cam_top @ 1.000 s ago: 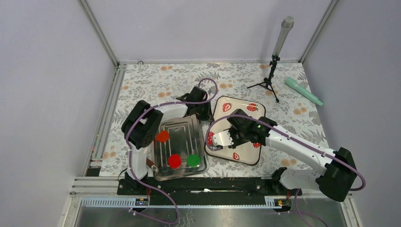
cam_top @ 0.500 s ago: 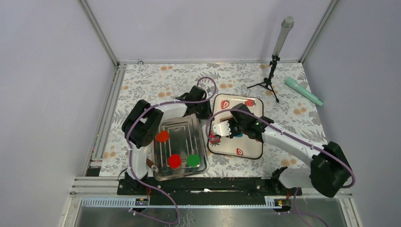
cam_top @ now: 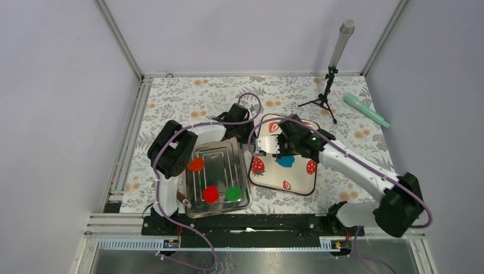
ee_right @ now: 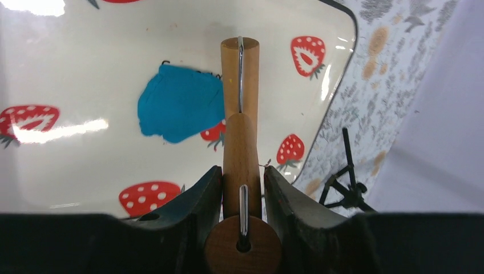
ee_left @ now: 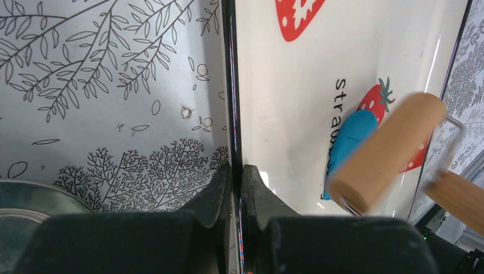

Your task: Roll out the dumpling wrappers from the dough

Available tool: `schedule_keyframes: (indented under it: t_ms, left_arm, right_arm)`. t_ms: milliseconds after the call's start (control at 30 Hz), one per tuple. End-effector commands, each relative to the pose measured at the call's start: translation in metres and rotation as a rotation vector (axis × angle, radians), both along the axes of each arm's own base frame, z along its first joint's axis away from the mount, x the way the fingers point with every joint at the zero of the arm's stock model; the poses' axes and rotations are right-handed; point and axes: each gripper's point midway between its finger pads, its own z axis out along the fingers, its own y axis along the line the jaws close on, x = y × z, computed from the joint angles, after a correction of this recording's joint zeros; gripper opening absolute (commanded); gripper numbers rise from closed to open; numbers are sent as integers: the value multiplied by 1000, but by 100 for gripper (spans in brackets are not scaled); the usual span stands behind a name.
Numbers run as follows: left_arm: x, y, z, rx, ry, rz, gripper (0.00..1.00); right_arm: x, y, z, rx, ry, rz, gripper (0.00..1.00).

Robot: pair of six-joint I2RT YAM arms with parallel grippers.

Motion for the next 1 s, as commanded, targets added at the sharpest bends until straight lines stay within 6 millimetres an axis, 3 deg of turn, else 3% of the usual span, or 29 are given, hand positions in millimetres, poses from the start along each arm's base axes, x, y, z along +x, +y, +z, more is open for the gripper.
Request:
schedule_keyframes:
  t_ms: [0,100,233,500,600,800,967]
  left_arm:
    - [-18,8,-22,66,58,-33,0]
    - [-18,9,-22,65,60,-35,0]
    - [-20,9,-25,64,66,-32,0]
    - [-20,12,-24,76,54,-35,0]
    - [-19,13,-25,80,50,-36,0]
    - [-16,12,-24,81,43,-34,0]
    - [-18,14,-26,87,44,-35,0]
  right_arm:
    - [-18,-8,65,113,-52,-11,0]
    - [-26,-14,71,116,-47,-13,0]
    - [-30,-17,52,90,-27,-8,0]
    - [-30,-5,13,89,42,23,0]
    - [-46,-6,-1,87,124,43,0]
    - [-105,-25,-34,-19,453,54,0]
    - [-125,-24,-41,-30,603,14,0]
